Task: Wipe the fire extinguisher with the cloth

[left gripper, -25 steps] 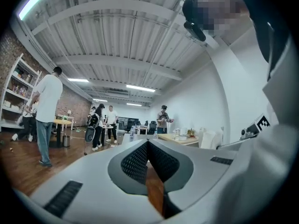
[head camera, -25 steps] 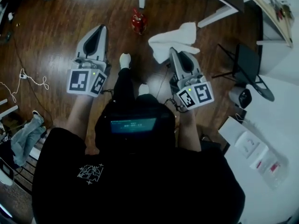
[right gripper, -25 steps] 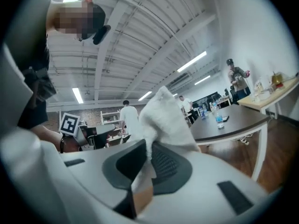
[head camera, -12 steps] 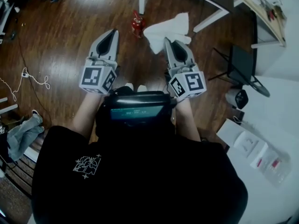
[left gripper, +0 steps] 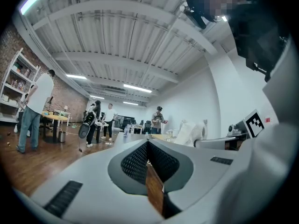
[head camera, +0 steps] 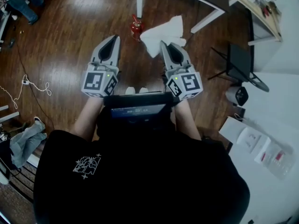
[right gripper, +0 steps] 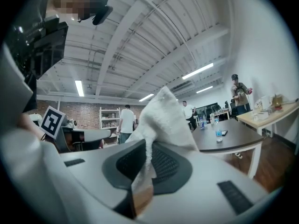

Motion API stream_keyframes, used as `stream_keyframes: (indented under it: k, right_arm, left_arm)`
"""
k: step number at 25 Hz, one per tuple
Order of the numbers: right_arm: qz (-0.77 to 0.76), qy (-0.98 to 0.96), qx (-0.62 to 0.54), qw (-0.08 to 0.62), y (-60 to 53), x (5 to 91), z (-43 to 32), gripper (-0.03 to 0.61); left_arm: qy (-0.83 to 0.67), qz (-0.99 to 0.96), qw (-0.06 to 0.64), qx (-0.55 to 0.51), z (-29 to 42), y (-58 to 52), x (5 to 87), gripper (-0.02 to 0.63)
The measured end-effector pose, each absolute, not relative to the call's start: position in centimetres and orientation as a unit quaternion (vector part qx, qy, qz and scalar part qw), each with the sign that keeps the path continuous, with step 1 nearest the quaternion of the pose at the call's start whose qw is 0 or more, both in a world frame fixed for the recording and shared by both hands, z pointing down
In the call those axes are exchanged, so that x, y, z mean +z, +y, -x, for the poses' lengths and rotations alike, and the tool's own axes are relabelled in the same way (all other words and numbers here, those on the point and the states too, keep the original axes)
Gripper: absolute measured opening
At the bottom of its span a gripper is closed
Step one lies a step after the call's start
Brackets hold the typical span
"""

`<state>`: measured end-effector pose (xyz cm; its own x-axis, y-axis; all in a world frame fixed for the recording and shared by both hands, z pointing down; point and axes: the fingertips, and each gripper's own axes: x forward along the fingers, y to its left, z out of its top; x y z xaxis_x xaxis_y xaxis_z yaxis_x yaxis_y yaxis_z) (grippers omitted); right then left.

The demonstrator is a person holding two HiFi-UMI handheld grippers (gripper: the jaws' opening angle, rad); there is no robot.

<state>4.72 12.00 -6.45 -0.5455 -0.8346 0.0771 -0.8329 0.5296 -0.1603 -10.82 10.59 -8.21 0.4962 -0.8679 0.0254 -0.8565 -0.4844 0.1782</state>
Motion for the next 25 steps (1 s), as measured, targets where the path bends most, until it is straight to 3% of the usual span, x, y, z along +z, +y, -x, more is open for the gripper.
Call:
stream_keyframes:
  k: [25]
  right_arm:
    - [0.487, 0.868, -0.094, 0.007, 12.0, -6.4, -4.4, 0.051]
  left_arm:
    - [-0.483, -0.871, 0.082, -0.035, 9.5, 10.1, -8.4, 0.002]
